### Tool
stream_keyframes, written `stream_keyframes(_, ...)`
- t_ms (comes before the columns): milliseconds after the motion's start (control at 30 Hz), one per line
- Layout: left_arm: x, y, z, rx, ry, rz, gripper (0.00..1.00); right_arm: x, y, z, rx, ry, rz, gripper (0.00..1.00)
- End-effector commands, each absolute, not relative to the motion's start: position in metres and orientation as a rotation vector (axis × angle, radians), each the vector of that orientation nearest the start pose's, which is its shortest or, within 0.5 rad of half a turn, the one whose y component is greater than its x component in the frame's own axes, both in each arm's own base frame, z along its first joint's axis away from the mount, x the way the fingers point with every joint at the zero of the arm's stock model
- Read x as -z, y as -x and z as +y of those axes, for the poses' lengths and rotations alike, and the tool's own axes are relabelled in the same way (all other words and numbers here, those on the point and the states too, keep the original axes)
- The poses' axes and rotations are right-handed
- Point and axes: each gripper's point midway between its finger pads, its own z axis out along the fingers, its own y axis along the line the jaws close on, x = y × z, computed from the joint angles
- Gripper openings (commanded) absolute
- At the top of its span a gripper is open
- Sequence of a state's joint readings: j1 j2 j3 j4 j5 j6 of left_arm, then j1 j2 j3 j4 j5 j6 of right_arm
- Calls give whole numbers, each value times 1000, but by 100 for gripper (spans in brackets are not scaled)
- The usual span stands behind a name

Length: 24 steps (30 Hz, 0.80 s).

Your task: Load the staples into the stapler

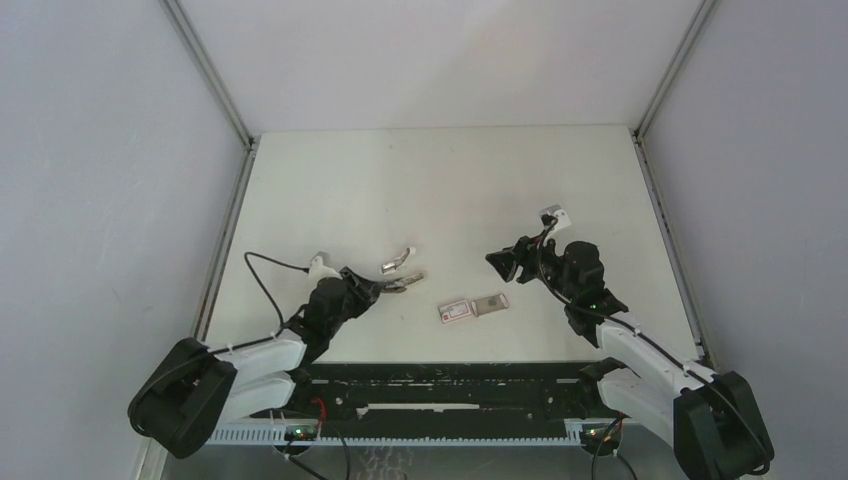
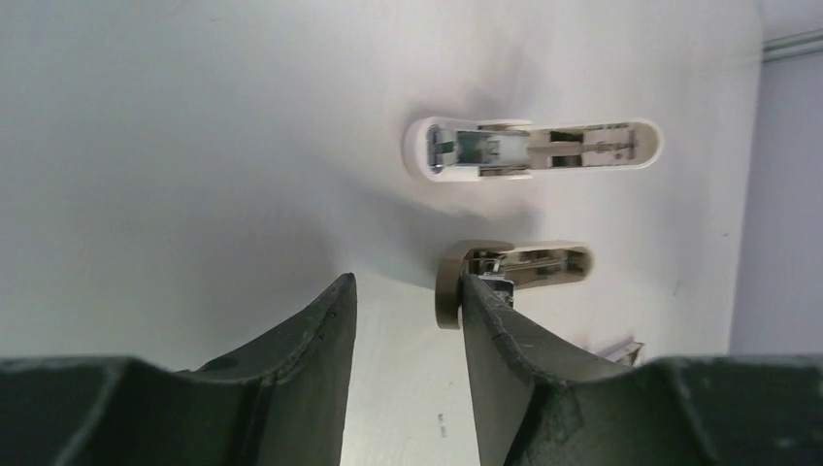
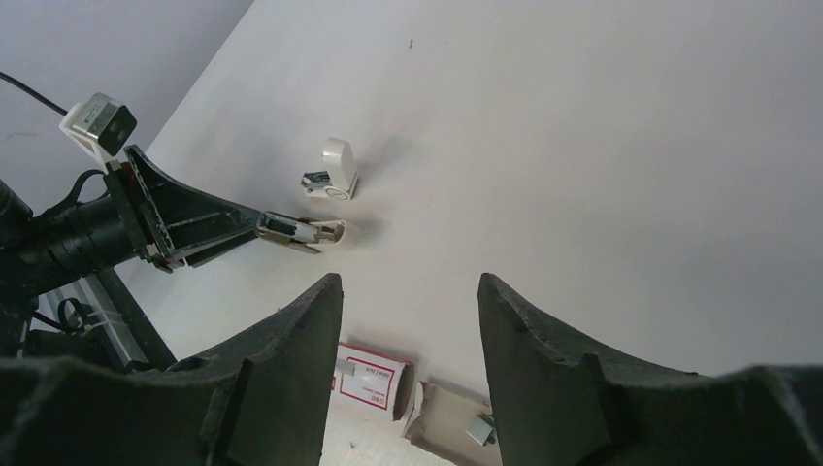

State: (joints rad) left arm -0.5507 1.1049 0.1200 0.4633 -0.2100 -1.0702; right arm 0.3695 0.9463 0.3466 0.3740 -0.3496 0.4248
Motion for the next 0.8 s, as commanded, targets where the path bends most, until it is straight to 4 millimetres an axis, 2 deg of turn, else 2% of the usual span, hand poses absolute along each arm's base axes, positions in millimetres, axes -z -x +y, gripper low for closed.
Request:
stream_keyframes(0,-30,-254,-141,633,645,2093,46,-158,-274,187,-887,188,1835,53)
stream_keyframes(233,-16,-249,-145,630,619,2169,30,-159,-274,187,-892,191,1833,52)
stream_keyframes(400,-12,-248,-143,583,593,2201,22,-159,-273,187,-894,192,1833,52)
stream_keyframes(633,-11,-248,-140,545,561,2220,3,-160,-273,187,-895,191,1833,52)
stream_keyframes(767,-16,-249,-141,562,557,2207,0,-159,-274,186,-893,191,1834,52)
